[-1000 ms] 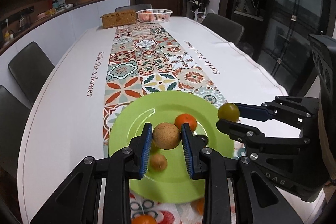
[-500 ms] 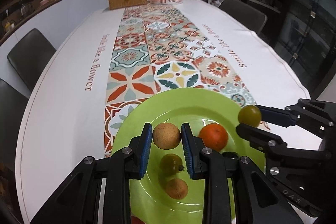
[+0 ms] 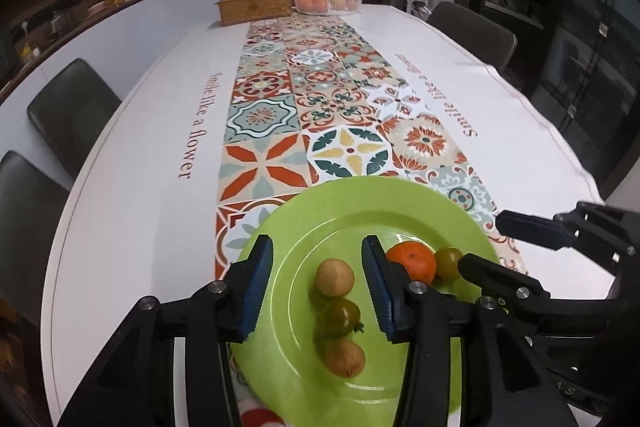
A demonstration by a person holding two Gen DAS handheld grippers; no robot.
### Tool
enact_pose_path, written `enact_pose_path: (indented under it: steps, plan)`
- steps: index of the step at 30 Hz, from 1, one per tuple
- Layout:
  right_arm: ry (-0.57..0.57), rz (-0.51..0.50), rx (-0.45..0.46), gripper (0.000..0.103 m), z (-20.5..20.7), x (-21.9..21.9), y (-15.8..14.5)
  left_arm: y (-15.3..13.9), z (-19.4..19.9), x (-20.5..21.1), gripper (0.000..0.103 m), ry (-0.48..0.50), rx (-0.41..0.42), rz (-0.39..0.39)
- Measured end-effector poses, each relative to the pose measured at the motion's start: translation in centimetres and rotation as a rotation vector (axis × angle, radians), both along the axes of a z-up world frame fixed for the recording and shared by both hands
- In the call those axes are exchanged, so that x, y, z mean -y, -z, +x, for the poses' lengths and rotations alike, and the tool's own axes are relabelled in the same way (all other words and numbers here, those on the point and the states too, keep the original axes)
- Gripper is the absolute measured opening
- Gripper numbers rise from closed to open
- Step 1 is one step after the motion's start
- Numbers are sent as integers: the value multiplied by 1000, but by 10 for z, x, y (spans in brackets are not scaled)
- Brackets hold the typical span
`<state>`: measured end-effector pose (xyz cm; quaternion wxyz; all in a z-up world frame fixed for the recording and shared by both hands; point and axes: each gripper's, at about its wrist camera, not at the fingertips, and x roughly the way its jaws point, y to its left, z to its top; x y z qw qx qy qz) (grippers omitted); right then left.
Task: Organize fruits
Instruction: 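Open both tools to release the brown and green-yellow fruits onto the plate, then move the left tool to an orange while the right tool approaches a dark plum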
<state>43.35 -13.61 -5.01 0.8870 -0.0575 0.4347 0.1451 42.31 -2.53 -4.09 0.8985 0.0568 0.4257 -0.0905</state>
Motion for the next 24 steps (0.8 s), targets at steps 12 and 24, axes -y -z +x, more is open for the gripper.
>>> enact_pose_path:
  steps: [12, 24]
  plan:
    - [3, 10, 140, 43, -65, 6, -52, -49, -71, -2, 49, -3, 106, -2]
    - [46, 26, 248, 50, -149, 14, -79, -74, -161, -5, 63, -2, 206, -16]
